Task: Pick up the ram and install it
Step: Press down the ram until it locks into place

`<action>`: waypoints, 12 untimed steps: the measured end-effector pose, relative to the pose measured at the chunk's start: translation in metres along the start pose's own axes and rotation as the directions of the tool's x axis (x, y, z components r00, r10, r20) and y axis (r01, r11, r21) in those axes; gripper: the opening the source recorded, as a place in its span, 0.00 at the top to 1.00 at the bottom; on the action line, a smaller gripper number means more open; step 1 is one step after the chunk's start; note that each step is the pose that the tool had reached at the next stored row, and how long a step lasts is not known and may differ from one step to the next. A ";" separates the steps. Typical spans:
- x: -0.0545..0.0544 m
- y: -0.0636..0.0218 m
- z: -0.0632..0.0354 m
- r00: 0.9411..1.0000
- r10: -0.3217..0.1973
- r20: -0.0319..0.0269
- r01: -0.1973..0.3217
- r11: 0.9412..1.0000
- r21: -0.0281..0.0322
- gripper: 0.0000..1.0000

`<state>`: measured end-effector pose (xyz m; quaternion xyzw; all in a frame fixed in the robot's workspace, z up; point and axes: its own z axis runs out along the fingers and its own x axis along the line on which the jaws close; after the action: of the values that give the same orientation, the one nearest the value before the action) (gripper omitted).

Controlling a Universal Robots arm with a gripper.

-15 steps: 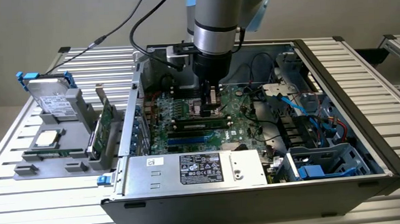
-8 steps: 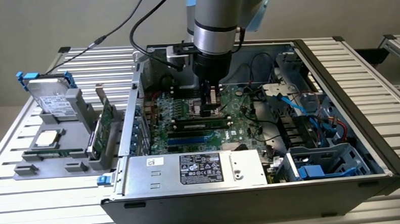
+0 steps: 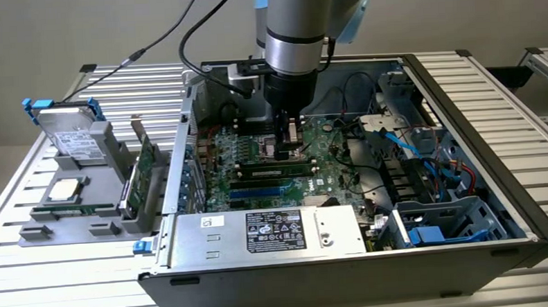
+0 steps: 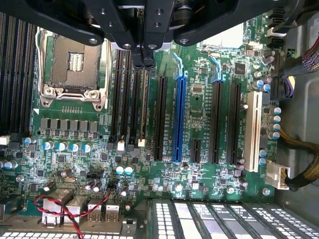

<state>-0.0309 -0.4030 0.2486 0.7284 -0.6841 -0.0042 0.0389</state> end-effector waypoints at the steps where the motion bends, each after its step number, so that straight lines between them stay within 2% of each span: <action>1: 0.000 0.0001 0.0000 1.000 -0.008 0.000 0.008 1.000 0.001 0.90; 5: 0.000 0.0002 0.0000 1.000 -0.010 0.002 0.010 1.000 0.003 0.90; 8: 0.000 0.0002 0.0000 1.000 0.028 0.004 -0.028 1.000 0.003 0.90; 12: 0.000 0.0002 0.0002 0.996 0.087 0.008 -0.087 0.996 0.001 0.90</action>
<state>-0.0311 -0.4030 0.2484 0.6980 -0.7152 -0.0048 0.0358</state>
